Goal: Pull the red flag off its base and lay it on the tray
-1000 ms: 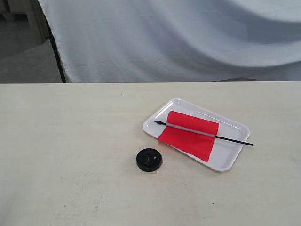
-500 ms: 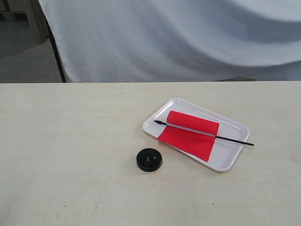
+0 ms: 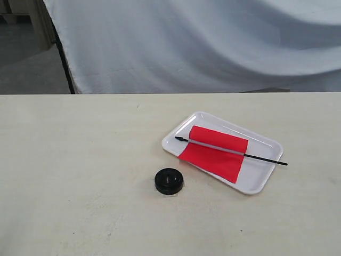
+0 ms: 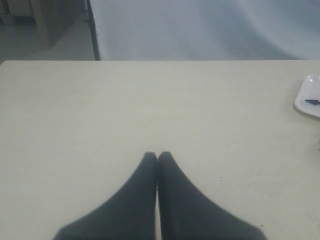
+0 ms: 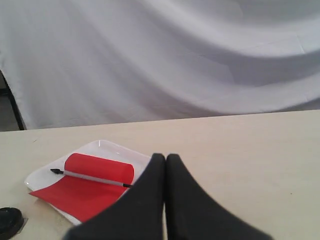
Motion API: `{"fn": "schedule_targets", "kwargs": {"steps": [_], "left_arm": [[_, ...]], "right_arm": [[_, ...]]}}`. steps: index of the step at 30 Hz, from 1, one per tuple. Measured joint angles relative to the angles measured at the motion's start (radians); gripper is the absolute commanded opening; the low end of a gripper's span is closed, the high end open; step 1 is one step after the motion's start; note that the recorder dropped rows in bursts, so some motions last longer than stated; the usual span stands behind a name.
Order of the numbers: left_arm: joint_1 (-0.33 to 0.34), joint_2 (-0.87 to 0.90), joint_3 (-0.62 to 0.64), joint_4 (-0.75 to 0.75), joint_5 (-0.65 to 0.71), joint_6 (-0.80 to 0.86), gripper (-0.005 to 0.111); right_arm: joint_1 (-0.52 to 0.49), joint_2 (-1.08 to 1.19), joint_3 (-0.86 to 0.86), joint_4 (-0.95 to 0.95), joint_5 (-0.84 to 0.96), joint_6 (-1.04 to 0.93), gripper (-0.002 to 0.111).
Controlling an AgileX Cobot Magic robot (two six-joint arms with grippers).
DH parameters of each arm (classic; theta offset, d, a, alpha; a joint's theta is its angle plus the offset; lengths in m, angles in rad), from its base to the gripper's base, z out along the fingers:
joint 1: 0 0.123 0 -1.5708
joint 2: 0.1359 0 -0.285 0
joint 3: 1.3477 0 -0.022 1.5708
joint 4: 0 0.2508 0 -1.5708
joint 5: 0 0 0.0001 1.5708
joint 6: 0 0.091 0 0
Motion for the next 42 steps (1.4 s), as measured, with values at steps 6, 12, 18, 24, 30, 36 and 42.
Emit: {"fn": "schedule_targets", "kwargs": {"steps": [6, 12, 18, 24, 30, 36, 42], "left_arm": [[0.000, 0.000, 0.000, 0.000, 0.000, 0.000, 0.000], [0.000, 0.000, 0.000, 0.000, 0.002, 0.000, 0.000], [0.000, 0.000, 0.000, 0.000, 0.002, 0.000, 0.000], [0.000, 0.000, 0.000, 0.000, 0.002, 0.000, 0.000], [0.000, 0.000, 0.000, 0.000, 0.002, 0.000, 0.000], [0.000, 0.000, 0.000, 0.000, 0.002, 0.000, 0.000], [0.000, 0.000, 0.000, 0.000, 0.002, 0.000, 0.000]], "right_arm": [[0.000, 0.000, 0.000, 0.000, 0.001, -0.004, -0.001], [0.000, 0.000, 0.000, 0.000, 0.011, 0.011, -0.001], [0.000, 0.000, 0.000, 0.000, 0.046, 0.013, -0.001], [0.000, 0.000, 0.000, 0.000, 0.051, 0.013, -0.001], [0.000, 0.000, 0.000, 0.000, 0.056, 0.013, -0.001], [0.000, 0.000, 0.000, 0.000, 0.058, 0.013, -0.001], [0.000, 0.000, 0.000, 0.000, 0.058, 0.013, -0.001]]}}
